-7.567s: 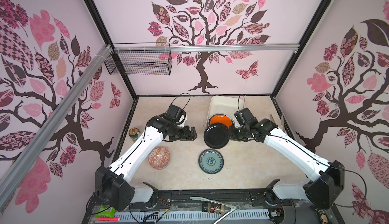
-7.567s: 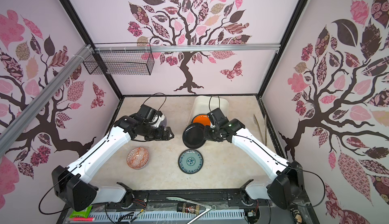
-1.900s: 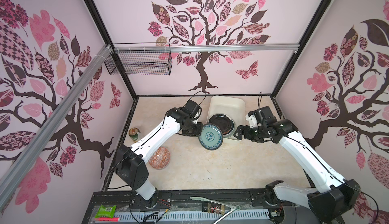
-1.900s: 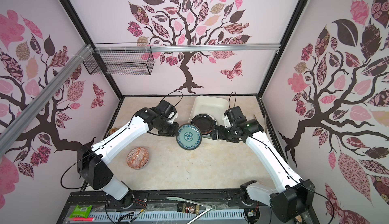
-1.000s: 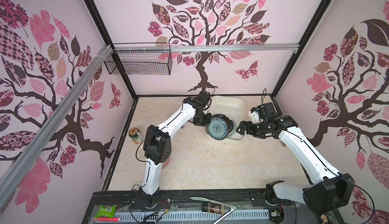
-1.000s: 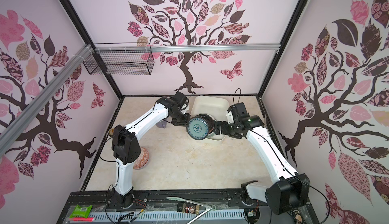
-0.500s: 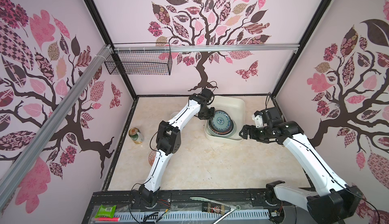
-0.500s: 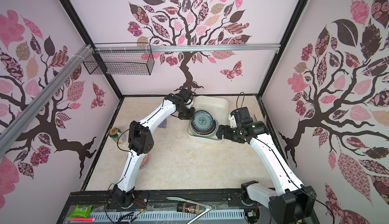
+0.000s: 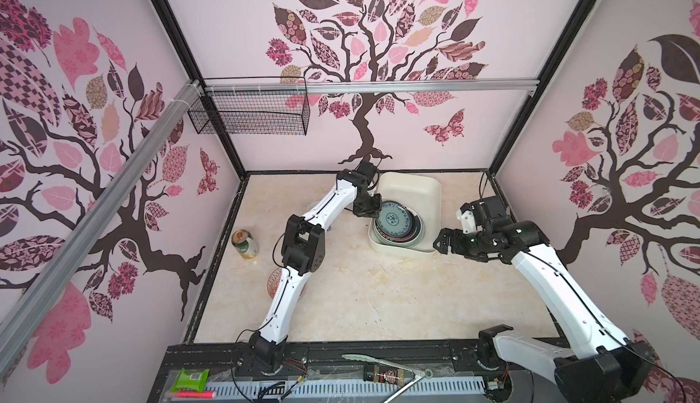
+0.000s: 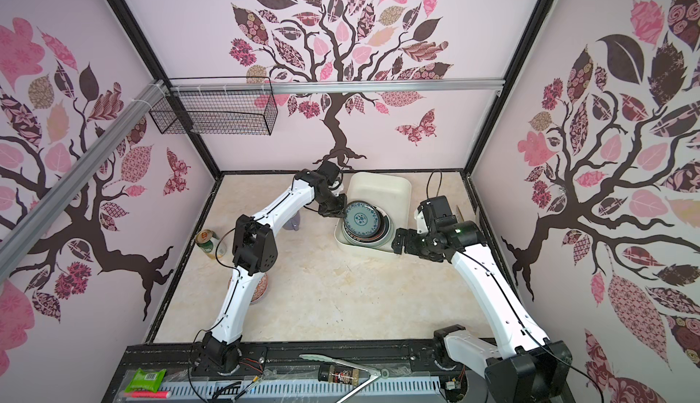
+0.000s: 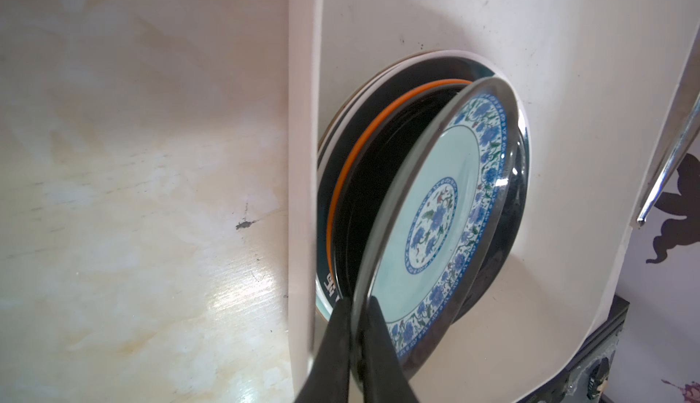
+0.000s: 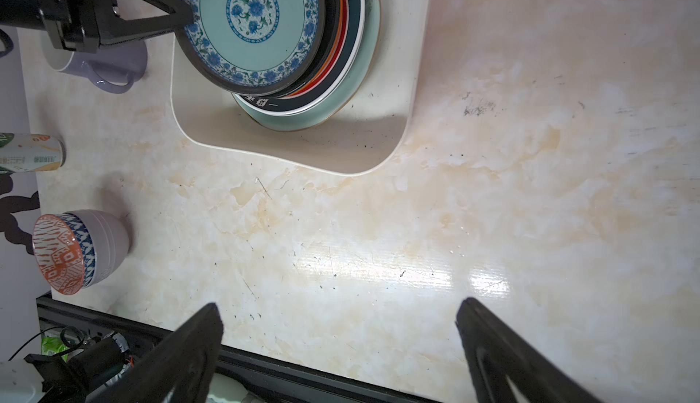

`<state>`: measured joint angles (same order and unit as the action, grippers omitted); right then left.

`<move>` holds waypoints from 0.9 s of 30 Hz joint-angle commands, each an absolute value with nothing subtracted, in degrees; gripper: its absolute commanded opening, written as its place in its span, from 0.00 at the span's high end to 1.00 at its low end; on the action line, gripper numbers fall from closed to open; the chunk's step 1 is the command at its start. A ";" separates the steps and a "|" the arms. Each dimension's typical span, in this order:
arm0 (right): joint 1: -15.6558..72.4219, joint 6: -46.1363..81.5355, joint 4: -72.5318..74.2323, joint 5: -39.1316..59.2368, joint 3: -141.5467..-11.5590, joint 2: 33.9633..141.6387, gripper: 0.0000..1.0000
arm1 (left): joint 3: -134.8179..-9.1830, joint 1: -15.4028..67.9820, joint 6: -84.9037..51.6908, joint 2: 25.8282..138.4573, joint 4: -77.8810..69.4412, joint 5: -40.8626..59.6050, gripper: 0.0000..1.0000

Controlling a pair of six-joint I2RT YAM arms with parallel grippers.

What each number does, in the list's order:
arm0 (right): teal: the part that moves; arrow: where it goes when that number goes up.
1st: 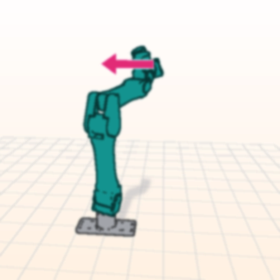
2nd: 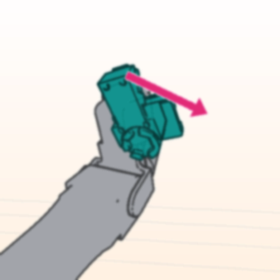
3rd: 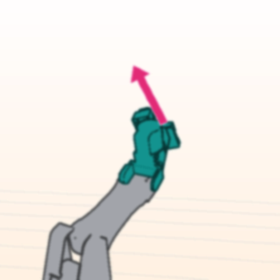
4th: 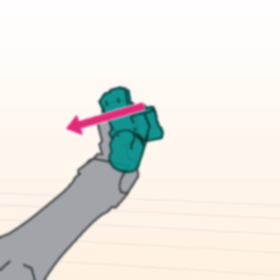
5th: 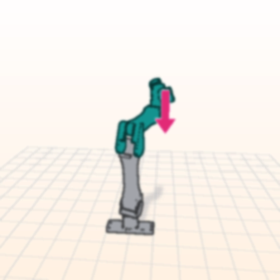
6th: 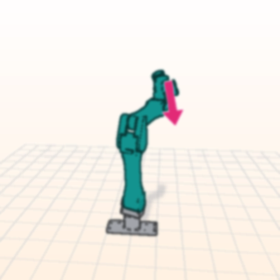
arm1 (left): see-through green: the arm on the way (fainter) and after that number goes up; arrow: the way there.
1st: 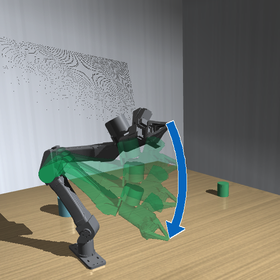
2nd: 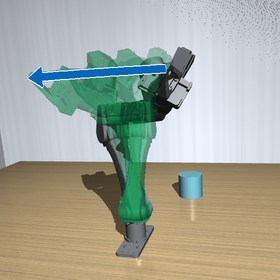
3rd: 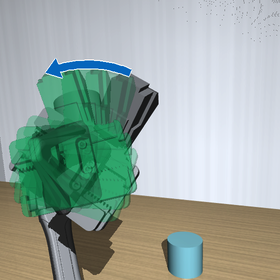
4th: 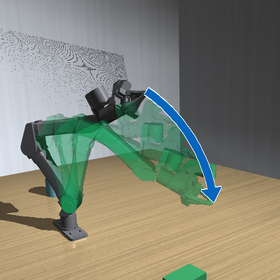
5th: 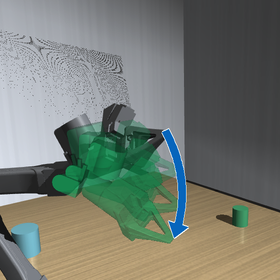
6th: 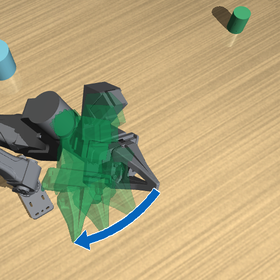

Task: Place the mixed dishes into the plastic bin
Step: 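Carry the tilted patterned plate into the bin with the left gripper, then open the left gripper to release the patterned plate onto the stack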

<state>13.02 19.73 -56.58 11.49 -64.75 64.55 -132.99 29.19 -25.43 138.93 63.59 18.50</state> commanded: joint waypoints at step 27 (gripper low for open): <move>12.72 20.47 -53.26 17.09 -67.15 71.04 0.00 | -110.27 27.82 -24.00 111.42 59.89 14.00 0.36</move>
